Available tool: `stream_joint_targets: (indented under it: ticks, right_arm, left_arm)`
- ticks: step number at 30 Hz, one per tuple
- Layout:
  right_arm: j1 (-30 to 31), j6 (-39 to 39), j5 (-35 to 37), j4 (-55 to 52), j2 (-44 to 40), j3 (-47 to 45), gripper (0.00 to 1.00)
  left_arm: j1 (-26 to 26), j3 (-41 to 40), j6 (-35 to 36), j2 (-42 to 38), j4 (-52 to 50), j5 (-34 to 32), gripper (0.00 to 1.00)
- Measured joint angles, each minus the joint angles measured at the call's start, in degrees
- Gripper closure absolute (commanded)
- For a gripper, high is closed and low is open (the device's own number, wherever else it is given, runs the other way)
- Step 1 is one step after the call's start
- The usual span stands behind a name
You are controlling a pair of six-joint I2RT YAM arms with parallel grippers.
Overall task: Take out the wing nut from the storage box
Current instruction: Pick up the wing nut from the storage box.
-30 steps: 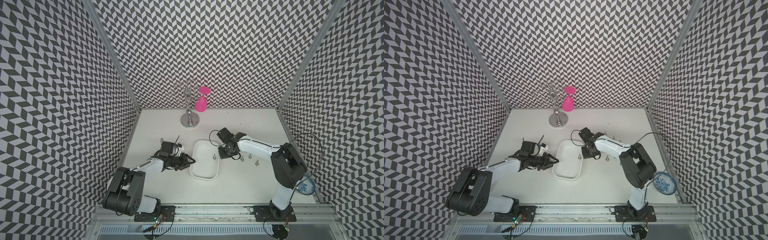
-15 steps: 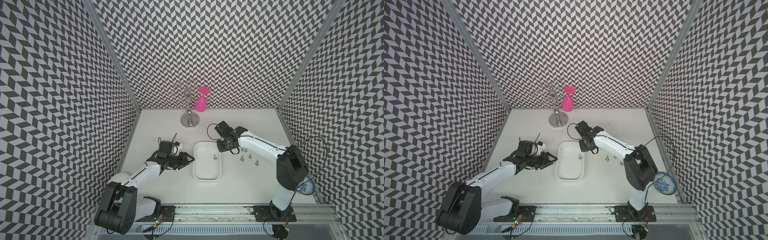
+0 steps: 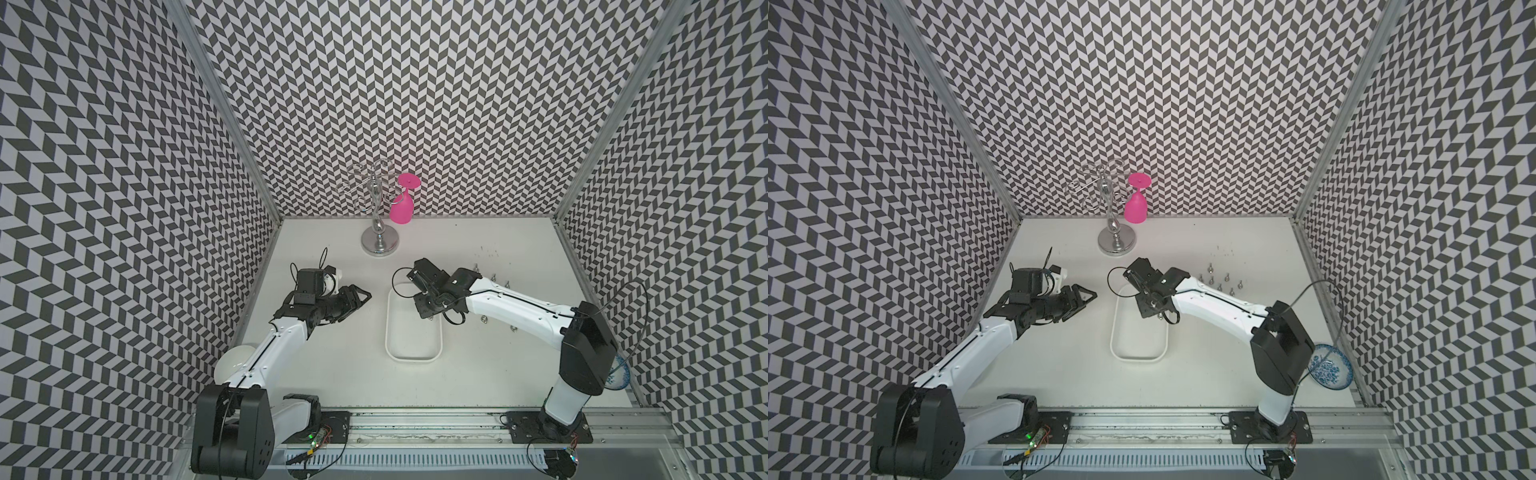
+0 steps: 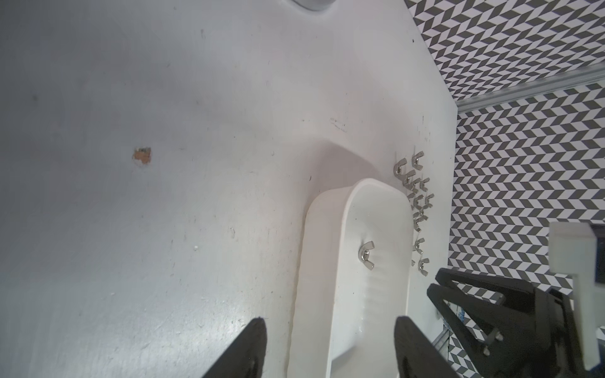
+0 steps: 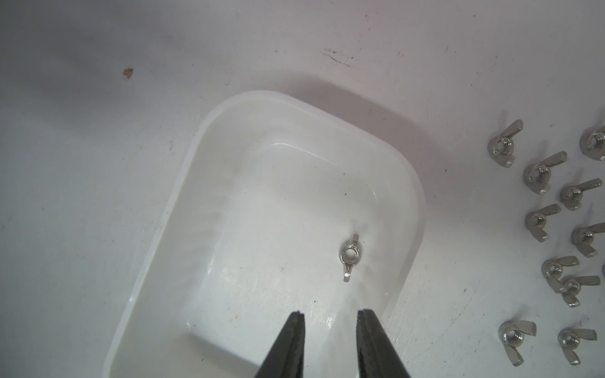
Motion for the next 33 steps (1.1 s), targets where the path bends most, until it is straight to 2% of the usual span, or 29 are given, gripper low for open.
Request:
stream_joint_targets:
  ticks: [14,33]
  right_arm:
    - [0.07,5.38,6.32,-0.39,12.28,4.20,0.66]
    - [-3.45,8.24,5.55,3.52,16.96,2.67,0.67]
  left_arm:
    - [0.00,-0.48,-1.20,-4.44,0.68,4.90,0.33]
    - [0.00,-1.27,-1.20,-3.72,1.95,8.35,0.33]
